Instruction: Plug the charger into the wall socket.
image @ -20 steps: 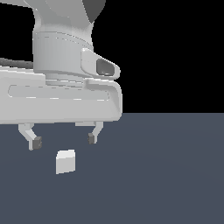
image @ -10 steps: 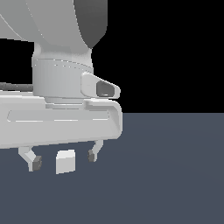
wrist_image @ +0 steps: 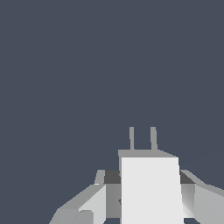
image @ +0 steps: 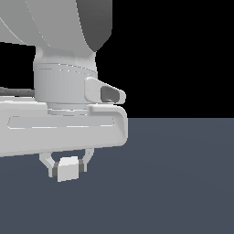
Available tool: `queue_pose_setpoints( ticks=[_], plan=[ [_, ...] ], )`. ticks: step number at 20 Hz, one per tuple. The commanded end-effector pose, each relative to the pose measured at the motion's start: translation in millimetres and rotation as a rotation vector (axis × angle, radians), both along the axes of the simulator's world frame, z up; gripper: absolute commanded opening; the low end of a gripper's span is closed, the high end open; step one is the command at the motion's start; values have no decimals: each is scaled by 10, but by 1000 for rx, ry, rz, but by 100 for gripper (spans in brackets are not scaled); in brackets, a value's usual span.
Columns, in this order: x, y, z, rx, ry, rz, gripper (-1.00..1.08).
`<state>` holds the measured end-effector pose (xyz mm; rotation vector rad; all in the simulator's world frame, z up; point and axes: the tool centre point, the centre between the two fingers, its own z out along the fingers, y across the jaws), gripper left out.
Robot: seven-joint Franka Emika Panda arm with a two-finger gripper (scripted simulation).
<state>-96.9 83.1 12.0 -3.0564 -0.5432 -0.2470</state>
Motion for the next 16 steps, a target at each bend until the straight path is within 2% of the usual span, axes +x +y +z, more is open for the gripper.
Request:
queue_pose_setpoints(
  ticks=[1, 9, 16],
  plan=[
    [2, 2, -2, 0, 0, 0, -100],
    [66, 37, 52, 1, 0, -35, -100],
    [263, 132, 206, 3, -1, -138, -100]
  ],
)
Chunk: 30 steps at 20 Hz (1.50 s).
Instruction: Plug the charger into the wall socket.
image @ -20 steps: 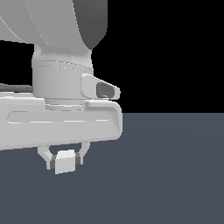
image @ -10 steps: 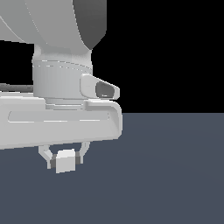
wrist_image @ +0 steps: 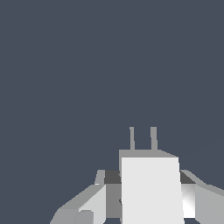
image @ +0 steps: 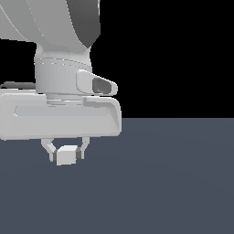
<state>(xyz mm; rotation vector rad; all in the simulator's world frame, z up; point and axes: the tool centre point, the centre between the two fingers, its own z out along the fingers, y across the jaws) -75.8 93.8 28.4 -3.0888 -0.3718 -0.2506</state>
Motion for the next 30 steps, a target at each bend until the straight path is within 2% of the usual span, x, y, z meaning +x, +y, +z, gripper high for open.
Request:
queue_pose_setpoints(
  ticks=[1, 18, 24, 30],
  plan=[
    [91, 40, 72, 1, -1, -45, -100],
    [888, 137, 618, 0, -1, -425, -100],
    [1025, 112, 703, -1, 0, -489, -100],
    [1055, 99, 717, -1, 0, -502, -100]
  ],
)
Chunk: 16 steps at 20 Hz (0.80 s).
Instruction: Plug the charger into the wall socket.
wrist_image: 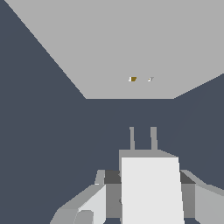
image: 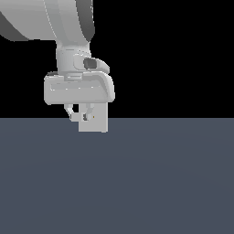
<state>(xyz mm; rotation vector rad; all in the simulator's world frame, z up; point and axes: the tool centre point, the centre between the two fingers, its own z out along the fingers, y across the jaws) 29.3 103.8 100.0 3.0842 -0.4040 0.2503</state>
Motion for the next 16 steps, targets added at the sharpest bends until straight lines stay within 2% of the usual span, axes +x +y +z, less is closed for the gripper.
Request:
queue_pose_setpoints(
  ticks=[1, 8, 16],
  plan=[
    [4, -2, 2, 0, 0, -2, -100],
    [47, -15, -1, 0, 0, -1, -100],
    [294, -83, -1, 0, 1, -1, -100]
  ],
)
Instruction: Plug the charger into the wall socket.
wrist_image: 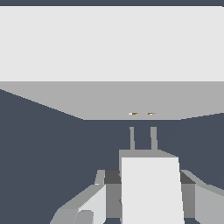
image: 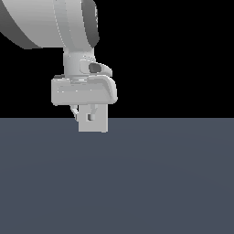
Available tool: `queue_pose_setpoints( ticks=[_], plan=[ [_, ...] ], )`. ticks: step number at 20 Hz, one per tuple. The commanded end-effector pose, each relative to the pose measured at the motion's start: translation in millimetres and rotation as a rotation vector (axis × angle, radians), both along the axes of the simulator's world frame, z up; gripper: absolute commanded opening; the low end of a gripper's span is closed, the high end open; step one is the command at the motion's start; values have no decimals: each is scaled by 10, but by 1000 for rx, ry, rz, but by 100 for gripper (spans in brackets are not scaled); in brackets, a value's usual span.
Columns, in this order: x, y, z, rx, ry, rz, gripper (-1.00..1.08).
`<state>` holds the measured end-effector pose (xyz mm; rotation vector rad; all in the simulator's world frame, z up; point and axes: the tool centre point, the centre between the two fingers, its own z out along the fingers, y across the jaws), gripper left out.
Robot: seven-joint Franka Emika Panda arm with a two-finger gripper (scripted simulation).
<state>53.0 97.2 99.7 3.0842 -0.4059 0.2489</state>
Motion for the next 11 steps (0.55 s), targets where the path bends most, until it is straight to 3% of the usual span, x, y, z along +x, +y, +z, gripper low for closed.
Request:
queue_pose_setpoints(
  ticks=[1, 11],
  plan=[
    [92, -26, 2, 0, 0, 0, -100],
    [249, -67, 3, 0, 0, -1, -100]
  ],
)
